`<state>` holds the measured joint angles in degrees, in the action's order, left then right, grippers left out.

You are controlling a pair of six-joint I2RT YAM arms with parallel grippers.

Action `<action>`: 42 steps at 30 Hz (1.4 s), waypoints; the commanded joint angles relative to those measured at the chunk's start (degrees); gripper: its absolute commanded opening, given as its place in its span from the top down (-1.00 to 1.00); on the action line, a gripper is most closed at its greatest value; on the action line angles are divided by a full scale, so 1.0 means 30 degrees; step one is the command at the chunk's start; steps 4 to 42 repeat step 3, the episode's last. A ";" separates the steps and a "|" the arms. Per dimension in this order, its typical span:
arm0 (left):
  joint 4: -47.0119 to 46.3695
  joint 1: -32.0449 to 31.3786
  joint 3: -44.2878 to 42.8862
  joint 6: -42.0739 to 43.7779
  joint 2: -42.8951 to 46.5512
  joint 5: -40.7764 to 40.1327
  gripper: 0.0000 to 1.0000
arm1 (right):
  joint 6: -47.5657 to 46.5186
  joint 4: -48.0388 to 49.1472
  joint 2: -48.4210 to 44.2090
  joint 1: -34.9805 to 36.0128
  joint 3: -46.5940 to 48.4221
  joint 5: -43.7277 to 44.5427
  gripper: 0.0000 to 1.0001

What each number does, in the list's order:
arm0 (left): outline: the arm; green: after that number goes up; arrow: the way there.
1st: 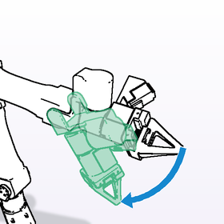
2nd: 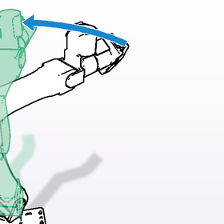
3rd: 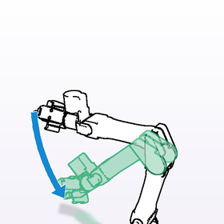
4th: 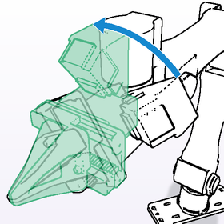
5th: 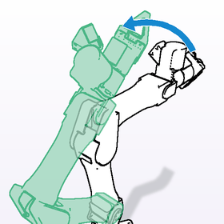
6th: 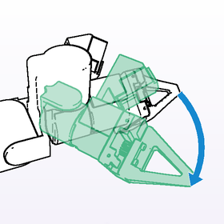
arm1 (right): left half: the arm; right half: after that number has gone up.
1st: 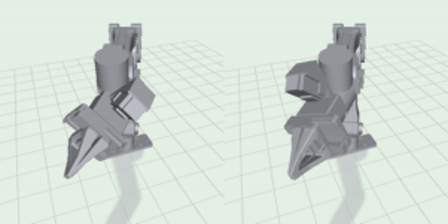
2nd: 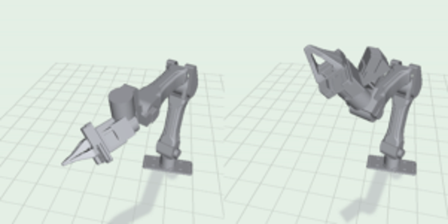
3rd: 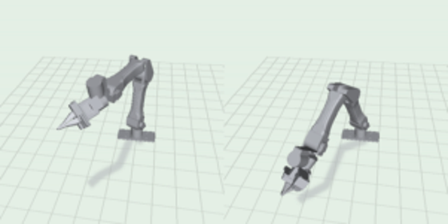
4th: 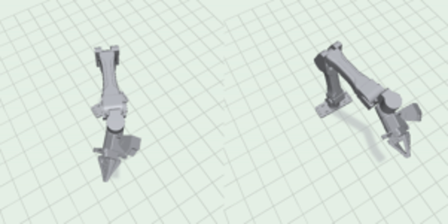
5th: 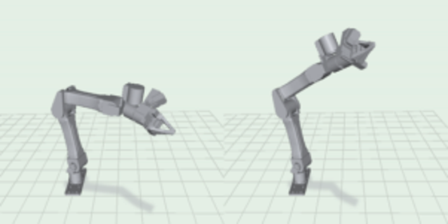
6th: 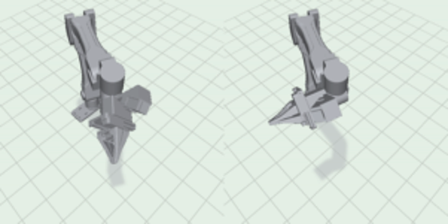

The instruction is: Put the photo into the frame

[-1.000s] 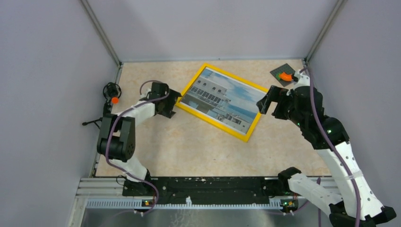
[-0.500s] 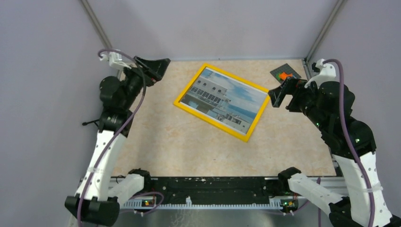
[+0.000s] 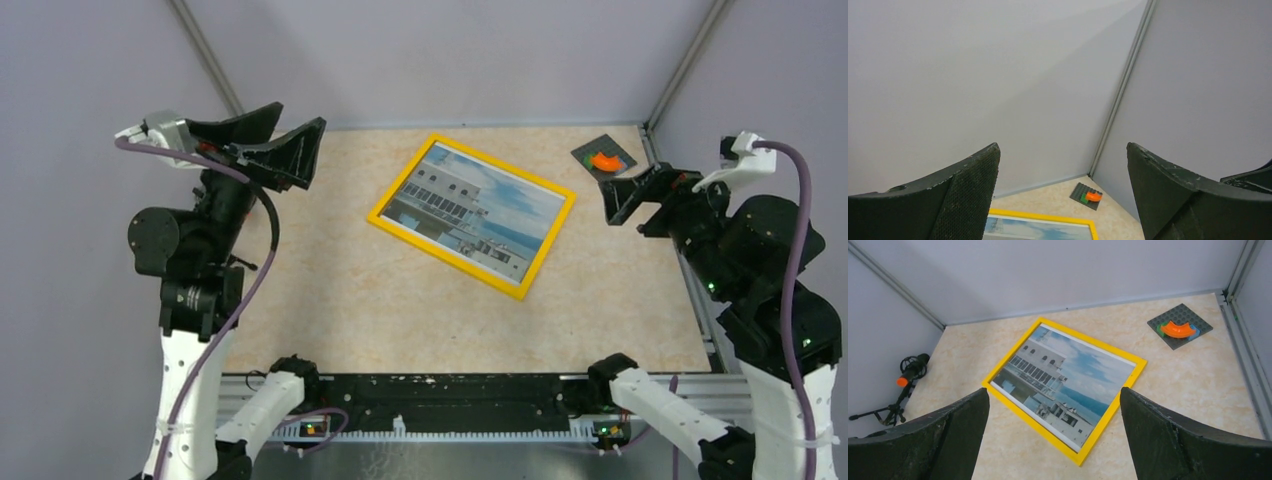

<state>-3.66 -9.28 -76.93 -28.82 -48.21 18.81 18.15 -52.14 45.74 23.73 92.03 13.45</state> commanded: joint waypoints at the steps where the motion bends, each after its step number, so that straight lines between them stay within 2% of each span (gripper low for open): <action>1: 0.0871 -0.0013 -0.0649 0.1253 0.0304 -0.0891 -0.97 | -0.0419 0.0669 -0.0029 -0.0086 0.0405 0.0423 -0.98; 42: 0.0980 -0.0013 -0.0398 0.1228 0.0423 -0.0948 -0.97 | -0.0489 0.1164 -0.0247 -0.0087 0.0037 0.0327 -0.98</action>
